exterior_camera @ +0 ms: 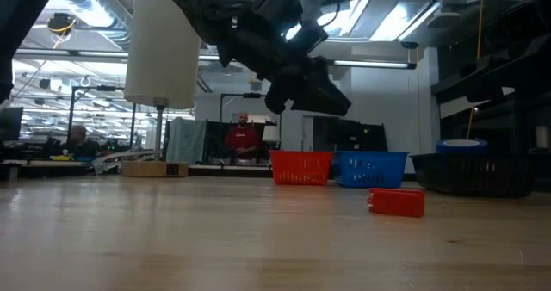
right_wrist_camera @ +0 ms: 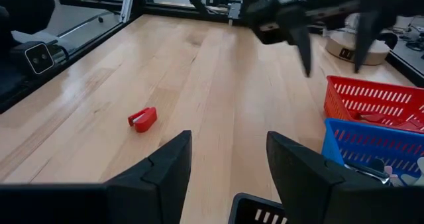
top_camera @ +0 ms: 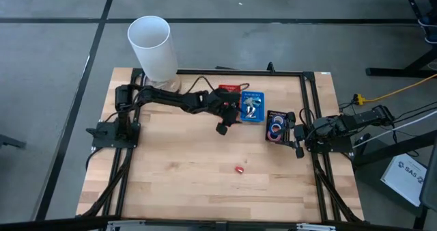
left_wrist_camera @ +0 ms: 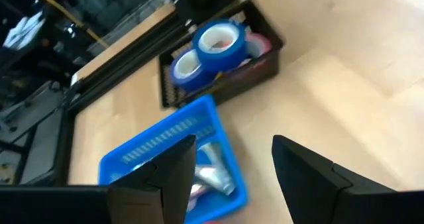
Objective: Pick and place Stapler, Stapler remover, tape
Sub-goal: Put the red mini-stapler into the red bin
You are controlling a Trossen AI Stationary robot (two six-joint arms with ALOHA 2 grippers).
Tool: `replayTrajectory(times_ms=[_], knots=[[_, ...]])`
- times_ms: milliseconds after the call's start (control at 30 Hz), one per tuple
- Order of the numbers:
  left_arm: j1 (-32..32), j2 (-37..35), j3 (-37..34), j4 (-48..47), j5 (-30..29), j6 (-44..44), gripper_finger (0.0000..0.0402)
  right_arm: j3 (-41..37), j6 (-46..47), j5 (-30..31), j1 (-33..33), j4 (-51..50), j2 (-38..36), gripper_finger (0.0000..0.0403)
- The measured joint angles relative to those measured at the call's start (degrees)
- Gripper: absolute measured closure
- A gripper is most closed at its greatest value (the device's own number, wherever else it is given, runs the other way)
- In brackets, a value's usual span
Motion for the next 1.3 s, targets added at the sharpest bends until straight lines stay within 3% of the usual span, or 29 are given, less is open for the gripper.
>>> replayTrajectory(times_ms=[767,1033,1300], knots=[[-22.76,0.0,0.0,-3.7,-0.02,-11.24,0.0206,0.0,-0.02,0.0,0.02,0.02,0.02,0.0205],[-27.06,0.38,-0.49,-5.41,-0.06,-11.74,0.021,0.0,0.0,0.0,0.0,0.02,0.0,0.0205],[-27.17,1.22,-0.87,-4.51,-1.11,-11.79,0.0209,0.0,0.0,0.0,0.01,0.02,0.01,0.0205]])
